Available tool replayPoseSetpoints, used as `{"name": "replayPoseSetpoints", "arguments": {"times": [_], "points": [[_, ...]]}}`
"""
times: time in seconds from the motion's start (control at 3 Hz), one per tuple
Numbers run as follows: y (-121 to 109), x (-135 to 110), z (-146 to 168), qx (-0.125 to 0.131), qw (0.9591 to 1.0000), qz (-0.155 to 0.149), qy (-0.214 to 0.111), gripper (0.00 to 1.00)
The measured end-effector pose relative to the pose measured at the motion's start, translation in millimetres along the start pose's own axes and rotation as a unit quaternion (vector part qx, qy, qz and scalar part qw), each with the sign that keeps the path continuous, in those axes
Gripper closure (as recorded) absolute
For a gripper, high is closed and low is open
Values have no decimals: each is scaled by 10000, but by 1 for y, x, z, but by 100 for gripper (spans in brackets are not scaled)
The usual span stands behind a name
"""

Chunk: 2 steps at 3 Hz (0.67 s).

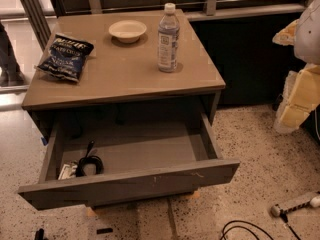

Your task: Place blue chip bag into top drawer

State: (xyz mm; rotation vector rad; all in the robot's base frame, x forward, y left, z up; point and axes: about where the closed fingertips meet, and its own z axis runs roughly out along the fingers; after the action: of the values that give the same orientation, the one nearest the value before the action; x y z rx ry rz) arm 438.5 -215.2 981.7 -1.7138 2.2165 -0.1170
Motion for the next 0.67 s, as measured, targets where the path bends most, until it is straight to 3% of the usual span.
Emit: {"name": "replayPoseSetpoints", "arguments": {"times": [0.33,0.67], "points": [[0,0,0,1,10000,0,-1,0],[-23,-13,7,168,9992,145,-340,0]]}}
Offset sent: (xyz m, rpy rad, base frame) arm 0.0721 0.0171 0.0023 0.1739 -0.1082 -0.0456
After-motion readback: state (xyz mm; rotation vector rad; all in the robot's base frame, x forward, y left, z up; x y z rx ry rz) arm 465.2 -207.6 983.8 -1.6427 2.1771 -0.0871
